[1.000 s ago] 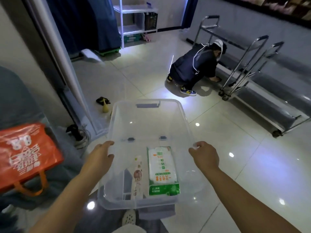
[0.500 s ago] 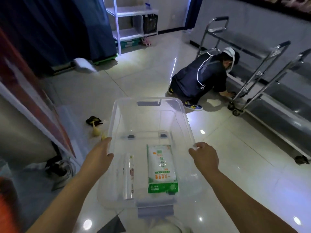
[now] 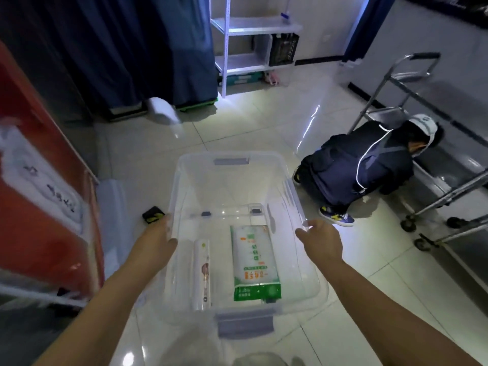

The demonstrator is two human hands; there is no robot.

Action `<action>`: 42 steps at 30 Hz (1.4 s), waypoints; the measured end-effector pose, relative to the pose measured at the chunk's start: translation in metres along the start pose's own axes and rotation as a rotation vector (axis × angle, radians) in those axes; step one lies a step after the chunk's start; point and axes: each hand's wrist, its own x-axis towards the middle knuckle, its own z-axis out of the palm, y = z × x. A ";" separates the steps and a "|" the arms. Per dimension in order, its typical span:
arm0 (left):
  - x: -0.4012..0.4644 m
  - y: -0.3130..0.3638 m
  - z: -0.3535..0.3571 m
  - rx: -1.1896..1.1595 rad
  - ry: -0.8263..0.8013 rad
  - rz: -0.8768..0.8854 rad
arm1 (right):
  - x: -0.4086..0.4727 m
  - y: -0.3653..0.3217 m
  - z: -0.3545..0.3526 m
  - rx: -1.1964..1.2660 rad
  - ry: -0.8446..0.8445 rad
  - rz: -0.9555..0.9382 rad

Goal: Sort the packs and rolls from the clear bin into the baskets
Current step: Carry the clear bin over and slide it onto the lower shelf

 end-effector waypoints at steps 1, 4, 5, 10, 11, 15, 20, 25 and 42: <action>0.031 0.003 -0.001 0.002 -0.003 0.011 | 0.025 -0.011 0.005 -0.004 -0.003 -0.004; 0.126 0.018 -0.012 -0.004 -0.012 -0.013 | 0.096 -0.053 0.014 -0.034 -0.014 -0.011; 0.157 0.024 -0.018 -0.009 -0.021 -0.032 | 0.117 -0.069 0.015 -0.037 -0.007 -0.016; 0.296 0.062 -0.048 0.027 -0.040 -0.037 | 0.218 -0.136 0.022 0.023 0.081 0.003; 0.320 0.070 -0.052 0.031 -0.038 -0.033 | 0.236 -0.145 0.022 0.038 0.092 0.015; 0.413 0.096 -0.051 0.015 -0.058 -0.036 | 0.315 -0.171 0.030 0.071 0.108 0.042; 0.541 0.125 -0.039 0.029 -0.071 -0.031 | 0.441 -0.197 0.047 0.055 0.101 0.057; 0.676 0.165 -0.040 0.040 -0.047 -0.049 | 0.585 -0.239 0.070 0.070 0.067 0.060; 1.096 0.249 -0.078 -0.070 0.018 -0.124 | 0.995 -0.441 0.119 0.078 0.055 -0.012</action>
